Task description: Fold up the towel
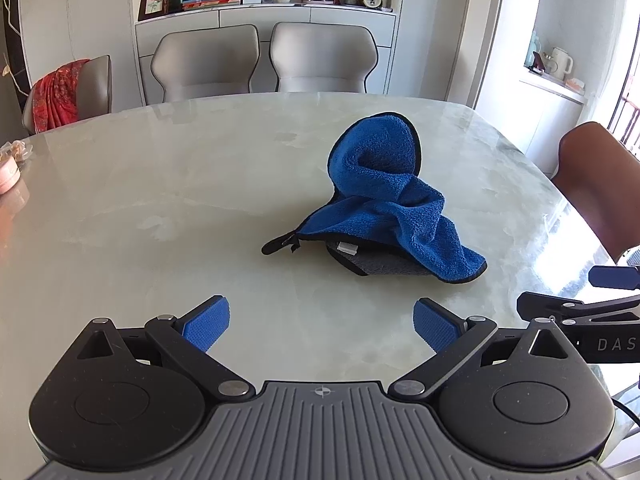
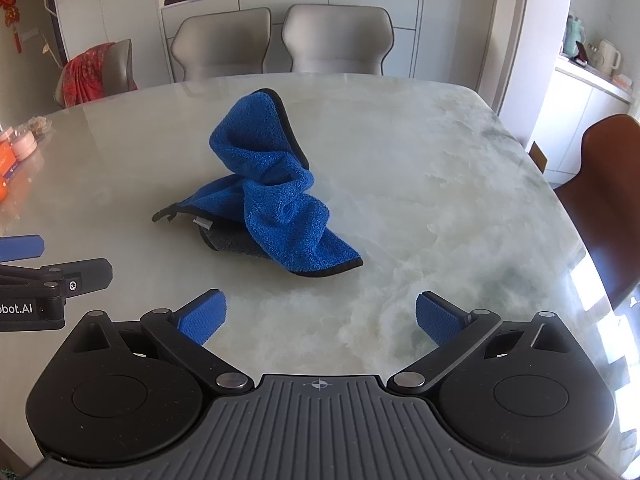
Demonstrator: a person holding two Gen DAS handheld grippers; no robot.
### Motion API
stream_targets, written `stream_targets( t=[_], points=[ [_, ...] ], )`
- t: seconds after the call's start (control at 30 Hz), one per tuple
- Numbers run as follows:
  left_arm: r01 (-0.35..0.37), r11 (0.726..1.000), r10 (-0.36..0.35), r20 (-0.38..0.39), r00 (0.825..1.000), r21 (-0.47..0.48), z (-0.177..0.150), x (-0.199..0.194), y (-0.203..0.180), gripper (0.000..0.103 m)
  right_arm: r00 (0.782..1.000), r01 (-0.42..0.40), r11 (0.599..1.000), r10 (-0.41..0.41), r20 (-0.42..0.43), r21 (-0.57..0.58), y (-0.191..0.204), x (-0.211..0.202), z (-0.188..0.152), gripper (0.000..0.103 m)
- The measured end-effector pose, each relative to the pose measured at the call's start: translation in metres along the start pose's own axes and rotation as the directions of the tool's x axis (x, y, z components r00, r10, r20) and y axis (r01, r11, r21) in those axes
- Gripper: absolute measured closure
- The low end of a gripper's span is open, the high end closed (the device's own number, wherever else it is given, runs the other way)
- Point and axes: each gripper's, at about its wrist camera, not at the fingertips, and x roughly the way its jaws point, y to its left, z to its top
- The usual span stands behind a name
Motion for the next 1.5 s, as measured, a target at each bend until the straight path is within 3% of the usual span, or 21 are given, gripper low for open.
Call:
stream_targets(
  t=[0.27, 1.2, 1.5],
  points=[
    [0.01, 1.0, -0.01, 0.001, 1.0, -0.01, 0.0, -0.002, -0.004, 0.003, 1.0, 0.006, 1.0, -0.006, -0.003, -0.005, 0.005, 0.001, 0.0, 0.001],
    [0.031, 1.0, -0.031, -0.017, 0.999, -0.002, 0.008, -0.001, 0.039, 0.002, 1.0, 0.021, 1.0, -0.021, -0.015, 0.005, 0.017, 0.002, -0.002, 0.001],
    [0.021, 1.0, -0.021, -0.036, 0.999, 0.009, 0.024, 0.019, 0.052, 0.002, 1.0, -0.026, 0.999, 0.026, 0.005, 0.027, 0.009, 0.009, 0.001, 0.001]
  ],
)
